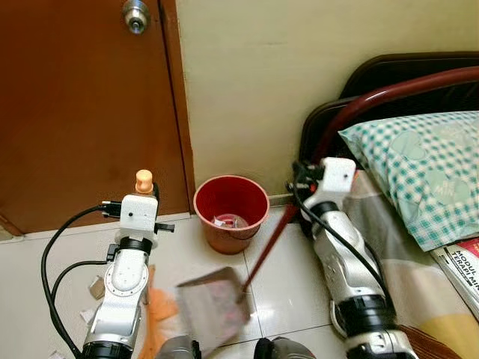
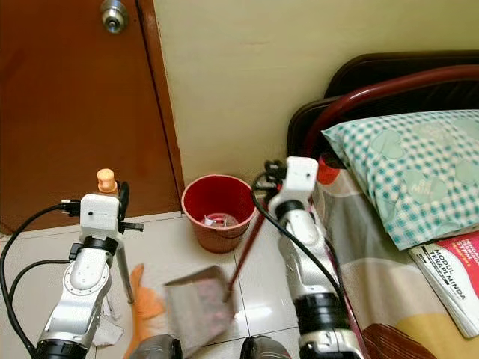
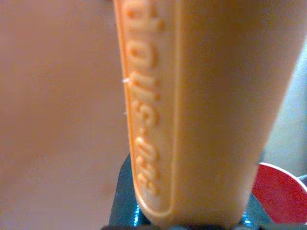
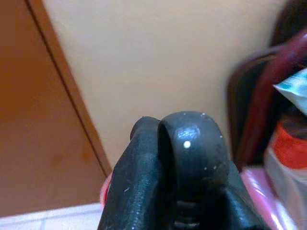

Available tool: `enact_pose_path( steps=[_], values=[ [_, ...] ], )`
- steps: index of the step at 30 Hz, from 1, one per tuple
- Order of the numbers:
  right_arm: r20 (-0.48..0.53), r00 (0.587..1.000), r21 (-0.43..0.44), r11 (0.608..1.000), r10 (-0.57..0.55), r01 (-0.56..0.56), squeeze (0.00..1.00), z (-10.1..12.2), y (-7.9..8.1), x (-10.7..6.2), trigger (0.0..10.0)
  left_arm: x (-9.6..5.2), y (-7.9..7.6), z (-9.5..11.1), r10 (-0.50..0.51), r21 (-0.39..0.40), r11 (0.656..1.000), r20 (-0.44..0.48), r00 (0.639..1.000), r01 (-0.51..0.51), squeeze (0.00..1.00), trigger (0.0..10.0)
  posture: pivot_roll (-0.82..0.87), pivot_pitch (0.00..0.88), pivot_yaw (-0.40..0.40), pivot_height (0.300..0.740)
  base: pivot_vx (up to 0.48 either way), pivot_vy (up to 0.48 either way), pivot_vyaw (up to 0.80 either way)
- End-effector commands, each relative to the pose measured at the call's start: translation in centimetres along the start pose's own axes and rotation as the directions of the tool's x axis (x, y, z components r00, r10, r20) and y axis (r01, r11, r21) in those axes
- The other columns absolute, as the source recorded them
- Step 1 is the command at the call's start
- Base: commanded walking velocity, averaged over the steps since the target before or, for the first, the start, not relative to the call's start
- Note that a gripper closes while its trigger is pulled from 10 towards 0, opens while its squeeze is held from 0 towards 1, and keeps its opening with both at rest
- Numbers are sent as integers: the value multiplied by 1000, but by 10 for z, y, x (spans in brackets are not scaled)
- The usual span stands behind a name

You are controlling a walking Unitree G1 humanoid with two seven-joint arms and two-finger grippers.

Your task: Sweep floor

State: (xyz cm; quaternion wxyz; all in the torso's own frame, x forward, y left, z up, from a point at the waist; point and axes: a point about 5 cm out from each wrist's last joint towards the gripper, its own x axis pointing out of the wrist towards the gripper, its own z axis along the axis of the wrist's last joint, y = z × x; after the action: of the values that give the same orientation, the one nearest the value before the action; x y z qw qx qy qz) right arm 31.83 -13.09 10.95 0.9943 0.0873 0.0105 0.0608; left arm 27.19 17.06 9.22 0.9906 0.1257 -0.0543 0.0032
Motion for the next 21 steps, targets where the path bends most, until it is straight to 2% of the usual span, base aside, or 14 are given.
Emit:
enact_pose_path(
  steps=[1,8,21],
  values=[
    [16,1000,-11,1000,2,-2,0,5,-4,-5,10000,-4,-6,-8,-17,-19,1000,-52,999,16,0,10000,27,41,-32,740,0,0,0],
    [-33,999,-50,999,-3,1,0,-5,-10,-15,10000,0,-10,-3,-6,-45,999,-45,999,4,0,10000,24,44,-30,740,0,0,0],
    [-35,998,-62,997,-46,44,0,-15,-17,-25,10000,-7,-24,-10,-26,-104,994,-87,996,17,0,10000,33,30,-36,740,0,0,800]
  ],
)
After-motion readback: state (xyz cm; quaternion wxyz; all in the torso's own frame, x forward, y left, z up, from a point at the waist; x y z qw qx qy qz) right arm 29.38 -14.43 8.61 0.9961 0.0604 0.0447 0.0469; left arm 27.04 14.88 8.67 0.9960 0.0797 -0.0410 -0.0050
